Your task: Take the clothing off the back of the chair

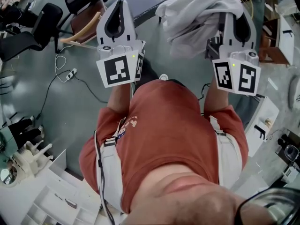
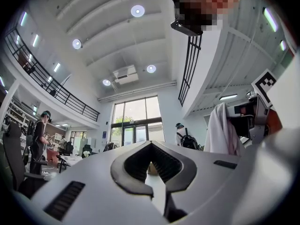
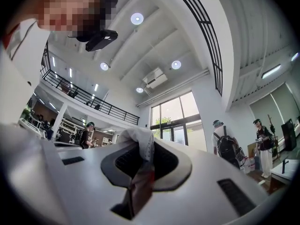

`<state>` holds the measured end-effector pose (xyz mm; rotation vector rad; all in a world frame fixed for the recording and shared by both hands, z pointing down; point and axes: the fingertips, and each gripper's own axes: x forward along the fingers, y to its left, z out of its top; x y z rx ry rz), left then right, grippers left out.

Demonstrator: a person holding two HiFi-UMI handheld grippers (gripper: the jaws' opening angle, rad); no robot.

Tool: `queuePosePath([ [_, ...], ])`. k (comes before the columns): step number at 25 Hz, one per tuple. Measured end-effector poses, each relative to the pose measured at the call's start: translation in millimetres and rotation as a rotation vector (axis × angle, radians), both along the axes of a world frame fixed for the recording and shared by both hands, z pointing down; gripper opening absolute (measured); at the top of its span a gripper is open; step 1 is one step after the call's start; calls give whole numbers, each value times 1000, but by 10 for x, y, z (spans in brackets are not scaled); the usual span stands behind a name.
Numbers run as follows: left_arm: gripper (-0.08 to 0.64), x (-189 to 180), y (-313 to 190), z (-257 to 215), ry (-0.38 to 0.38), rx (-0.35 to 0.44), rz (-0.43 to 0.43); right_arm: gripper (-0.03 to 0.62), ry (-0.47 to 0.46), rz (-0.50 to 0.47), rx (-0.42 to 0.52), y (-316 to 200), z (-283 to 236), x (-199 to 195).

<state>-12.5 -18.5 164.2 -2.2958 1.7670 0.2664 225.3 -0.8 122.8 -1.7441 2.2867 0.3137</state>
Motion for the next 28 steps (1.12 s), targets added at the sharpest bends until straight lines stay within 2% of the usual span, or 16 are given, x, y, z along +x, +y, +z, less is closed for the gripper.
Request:
queuePosePath([
  [16, 14, 6, 13, 15, 1, -3, -6, 54, 17, -2, -32, -50, 117, 2],
  [28, 14, -121, 63, 74, 6, -15, -28, 54, 21, -24, -42, -52, 156, -101],
])
